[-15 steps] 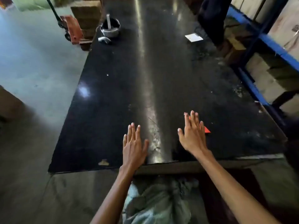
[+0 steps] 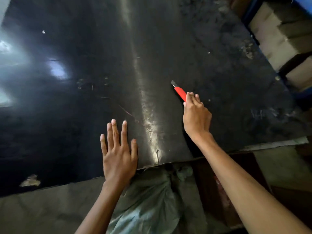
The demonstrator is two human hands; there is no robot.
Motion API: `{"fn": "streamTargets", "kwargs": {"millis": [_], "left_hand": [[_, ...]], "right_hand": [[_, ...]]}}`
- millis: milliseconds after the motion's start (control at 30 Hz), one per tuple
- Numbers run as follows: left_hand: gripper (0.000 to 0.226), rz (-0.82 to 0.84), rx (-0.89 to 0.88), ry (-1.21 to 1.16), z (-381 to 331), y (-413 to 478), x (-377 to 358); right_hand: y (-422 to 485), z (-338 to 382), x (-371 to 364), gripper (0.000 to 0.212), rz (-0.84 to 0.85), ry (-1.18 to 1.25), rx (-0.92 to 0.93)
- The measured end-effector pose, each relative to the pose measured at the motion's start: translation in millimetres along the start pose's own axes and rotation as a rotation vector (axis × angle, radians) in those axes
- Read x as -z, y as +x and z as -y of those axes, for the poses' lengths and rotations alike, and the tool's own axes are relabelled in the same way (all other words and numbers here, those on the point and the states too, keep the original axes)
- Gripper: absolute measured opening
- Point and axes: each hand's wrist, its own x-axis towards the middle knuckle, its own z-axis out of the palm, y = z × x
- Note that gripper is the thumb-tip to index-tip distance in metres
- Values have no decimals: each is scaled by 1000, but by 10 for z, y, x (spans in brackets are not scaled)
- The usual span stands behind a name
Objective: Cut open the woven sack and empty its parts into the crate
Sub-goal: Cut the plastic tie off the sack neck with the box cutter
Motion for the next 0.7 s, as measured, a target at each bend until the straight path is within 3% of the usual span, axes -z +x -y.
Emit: {"fn": "streamTargets", "kwargs": {"millis": [200, 333, 500, 700], "left_hand": [[65, 25, 5, 3, -12, -8, 23], [62, 58, 8, -33, 0, -3, 39], [63, 84, -70, -115, 103, -358, 160], [65, 95, -208, -161, 545, -1683, 64]], "right_hand": [[14, 10, -21, 48, 23, -46, 18], [-291, -32, 69, 45, -54, 19, 30], [-1491, -32, 78, 43, -128, 105, 105], [-3155, 134, 118, 40, -128, 225, 32]]}}
